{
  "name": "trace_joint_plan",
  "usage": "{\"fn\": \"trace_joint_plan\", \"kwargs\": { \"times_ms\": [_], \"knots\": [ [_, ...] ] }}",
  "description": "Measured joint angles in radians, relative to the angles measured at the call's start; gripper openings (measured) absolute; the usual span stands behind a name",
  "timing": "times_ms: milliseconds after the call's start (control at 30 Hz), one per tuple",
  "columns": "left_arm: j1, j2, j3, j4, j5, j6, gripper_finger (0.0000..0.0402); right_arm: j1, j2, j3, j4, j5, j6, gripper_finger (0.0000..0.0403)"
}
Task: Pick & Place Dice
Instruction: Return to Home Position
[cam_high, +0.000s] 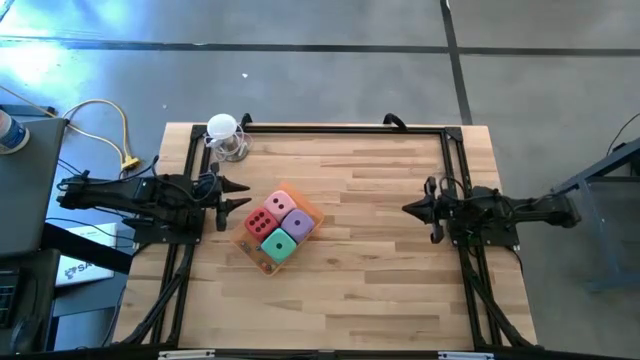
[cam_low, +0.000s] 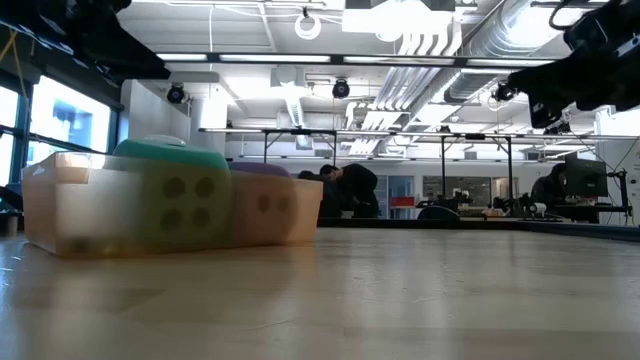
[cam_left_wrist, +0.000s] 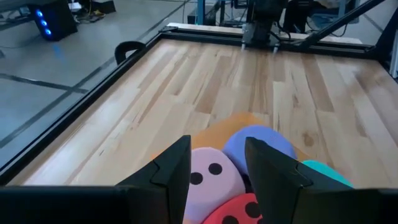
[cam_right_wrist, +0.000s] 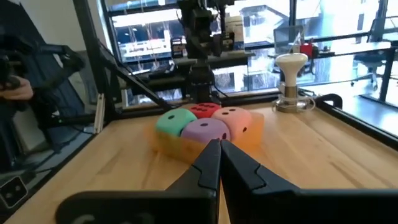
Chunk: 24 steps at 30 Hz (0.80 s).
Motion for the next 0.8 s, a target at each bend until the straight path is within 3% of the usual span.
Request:
{"fn": "trace_joint_plan", "kwargs": {
  "times_ms": [333, 467, 600, 800],
  "knots": [
    [-0.003, 0.001, 0.0, 0.0, 0.004, 0.013, 0.0144, 0.0, -0.004, -0.01, 0.002, 0.014, -0.044, 0.0002],
    [-0.003, 0.001, 0.0, 0.07, 0.061, 0.065, 0.0144, 0.0, 0.011, -0.01, 0.003, 0.008, -0.051, 0.0002],
    [-0.003, 0.0, 0.0, 0.15, 0.182, 0.116, 0.0144, 0.0, 0.016, -0.011, 0.002, 0.007, -0.047, 0.0002],
    [-0.004, -0.027, 0.0, 0.089, 0.225, 0.14, 0.0144, 0.0, 0.016, -0.011, 0.001, 0.007, -0.047, 0.0002]
  ]
}}
